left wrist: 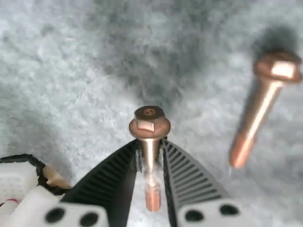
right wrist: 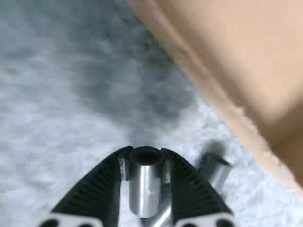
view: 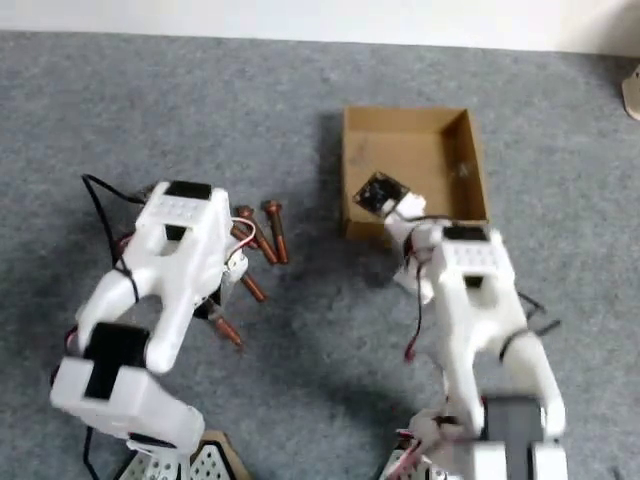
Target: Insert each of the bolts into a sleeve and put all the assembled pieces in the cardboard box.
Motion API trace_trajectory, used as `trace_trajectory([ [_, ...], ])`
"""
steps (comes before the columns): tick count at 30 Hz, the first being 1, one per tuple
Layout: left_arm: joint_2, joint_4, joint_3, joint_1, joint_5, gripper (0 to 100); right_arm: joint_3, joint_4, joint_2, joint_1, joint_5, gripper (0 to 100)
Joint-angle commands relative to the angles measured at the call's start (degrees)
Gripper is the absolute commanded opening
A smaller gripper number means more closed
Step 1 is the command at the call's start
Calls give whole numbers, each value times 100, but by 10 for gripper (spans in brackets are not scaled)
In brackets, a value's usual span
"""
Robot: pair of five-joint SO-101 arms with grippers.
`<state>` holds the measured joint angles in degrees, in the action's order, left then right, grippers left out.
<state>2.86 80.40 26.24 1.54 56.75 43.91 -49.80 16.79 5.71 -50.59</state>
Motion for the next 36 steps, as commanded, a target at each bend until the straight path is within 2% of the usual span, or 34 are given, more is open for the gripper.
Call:
trace_trajectory([
  [1, -919, 123, 171, 391, -9, 6, 655, -22, 1631, 356, 756, 5],
  [6, -1982, 202, 321, 822, -105, 6, 1385, 13, 3116, 629, 2013, 5],
  [11, -3108, 862, 171, 1112, -1380, 6, 1895, 13, 4171, 1033, 2787, 5],
  [14, -3600, 756, 154, 1156, -1389, 6, 2132, 110, 4602, 1226, 3112, 5],
  [16, -3723, 343, 145, 1156, -1301, 6, 2316, 382, 4813, 1270, 3455, 5],
  [18, -3732, -413, 92, 1130, -1099, 6, 2527, 734, 4963, 1270, 3868, 5],
  [23, -3767, -1758, 664, 1138, -220, 6, 3196, 1613, 5182, 1270, 4923, 7],
  [26, -3776, -2813, 1112, 1165, 97, 6, 3477, 1930, 5209, 1270, 4932, 7],
  [29, -3776, -3842, 1464, 1156, 79, 6, 3591, 2079, 5209, 1279, 4818, 7],
  [31, -3785, -4440, 1622, 1156, -105, 6, 3609, 2088, 5209, 1516, 4677, 5],
  [36, -4321, -5178, 2308, 1358, -1600, 6, 4233, 2316, 5244, 2580, 4378, 5],
])
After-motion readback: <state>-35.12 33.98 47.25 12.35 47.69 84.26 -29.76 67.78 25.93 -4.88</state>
